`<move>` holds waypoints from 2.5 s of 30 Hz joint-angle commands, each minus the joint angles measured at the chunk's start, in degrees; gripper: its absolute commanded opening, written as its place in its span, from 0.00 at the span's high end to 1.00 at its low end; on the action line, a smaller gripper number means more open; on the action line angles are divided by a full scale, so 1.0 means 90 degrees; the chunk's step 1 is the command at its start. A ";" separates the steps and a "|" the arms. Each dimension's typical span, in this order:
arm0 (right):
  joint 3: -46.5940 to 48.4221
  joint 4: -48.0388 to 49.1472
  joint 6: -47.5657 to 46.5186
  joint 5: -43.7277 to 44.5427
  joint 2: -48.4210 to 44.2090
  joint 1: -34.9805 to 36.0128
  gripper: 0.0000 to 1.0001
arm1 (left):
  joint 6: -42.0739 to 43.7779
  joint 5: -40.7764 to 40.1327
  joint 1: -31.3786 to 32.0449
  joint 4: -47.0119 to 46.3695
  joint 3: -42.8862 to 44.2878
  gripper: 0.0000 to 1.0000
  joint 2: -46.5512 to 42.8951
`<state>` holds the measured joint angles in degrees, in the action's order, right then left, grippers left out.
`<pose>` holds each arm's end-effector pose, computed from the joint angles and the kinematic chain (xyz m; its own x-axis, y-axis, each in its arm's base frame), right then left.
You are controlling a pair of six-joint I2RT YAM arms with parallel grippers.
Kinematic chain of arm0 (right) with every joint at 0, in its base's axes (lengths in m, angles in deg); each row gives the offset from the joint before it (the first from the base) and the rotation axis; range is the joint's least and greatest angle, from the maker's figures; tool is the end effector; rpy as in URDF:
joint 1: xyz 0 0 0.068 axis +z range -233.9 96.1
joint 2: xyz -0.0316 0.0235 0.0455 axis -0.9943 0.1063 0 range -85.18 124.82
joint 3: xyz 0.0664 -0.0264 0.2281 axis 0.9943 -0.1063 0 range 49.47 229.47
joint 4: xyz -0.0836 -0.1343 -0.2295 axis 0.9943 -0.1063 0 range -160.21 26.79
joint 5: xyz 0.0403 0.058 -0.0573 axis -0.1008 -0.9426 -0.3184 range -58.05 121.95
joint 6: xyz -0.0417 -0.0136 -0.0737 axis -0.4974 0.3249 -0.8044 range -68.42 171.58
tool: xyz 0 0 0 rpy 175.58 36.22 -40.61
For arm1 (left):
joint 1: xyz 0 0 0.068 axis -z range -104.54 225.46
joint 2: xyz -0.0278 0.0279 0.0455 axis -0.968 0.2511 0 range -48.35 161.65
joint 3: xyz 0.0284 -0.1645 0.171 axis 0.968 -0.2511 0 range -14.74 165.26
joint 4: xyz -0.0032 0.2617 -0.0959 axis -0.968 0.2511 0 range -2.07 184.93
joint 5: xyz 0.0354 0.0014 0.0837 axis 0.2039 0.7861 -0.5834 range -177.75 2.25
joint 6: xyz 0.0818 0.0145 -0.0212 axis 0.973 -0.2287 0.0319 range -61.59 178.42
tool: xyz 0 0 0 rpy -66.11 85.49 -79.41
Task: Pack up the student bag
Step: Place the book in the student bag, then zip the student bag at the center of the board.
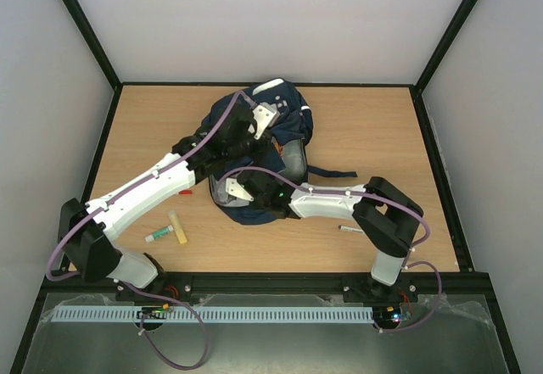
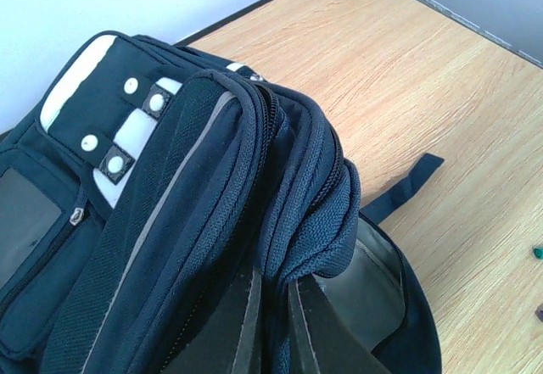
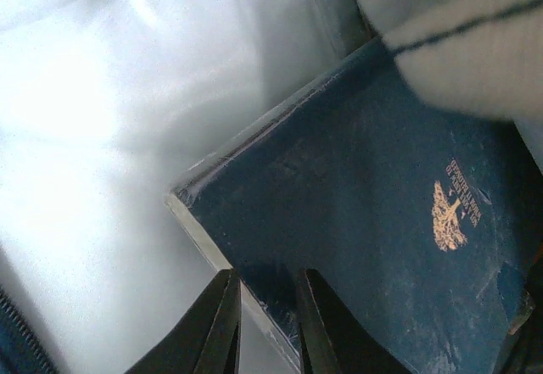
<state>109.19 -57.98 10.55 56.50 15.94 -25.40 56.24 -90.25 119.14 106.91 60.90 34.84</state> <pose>0.2445 0.3389 0.1246 0.1615 -0.8793 -0.4480 -0.6552 0.2440 -0.7150 0.2884 -0.2708 0.2988 -0.3480 0.2801 -0.8947 0.6491 0.7605 -0.0145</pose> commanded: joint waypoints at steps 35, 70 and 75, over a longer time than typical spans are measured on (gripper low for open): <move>-0.0408 -0.0741 0.1666 -0.0935 -0.1279 -0.0349 0.59 | -0.0137 0.0165 -0.0015 -0.0517 0.0159 0.97 -0.0335; -0.1670 -0.1473 0.4676 -0.5073 -0.4690 -0.6393 0.57 | -0.0335 -0.1108 0.2255 -0.0445 0.1450 0.63 0.3157; -0.1774 -0.1574 0.4508 -0.5494 -0.4702 -0.6394 0.55 | -0.0710 -0.1576 0.2262 -0.0607 0.0561 0.35 0.2105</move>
<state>94.48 -72.18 52.69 11.08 -25.43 -82.77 52.77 -100.13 139.88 102.89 70.71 62.58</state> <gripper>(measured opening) 0.440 0.603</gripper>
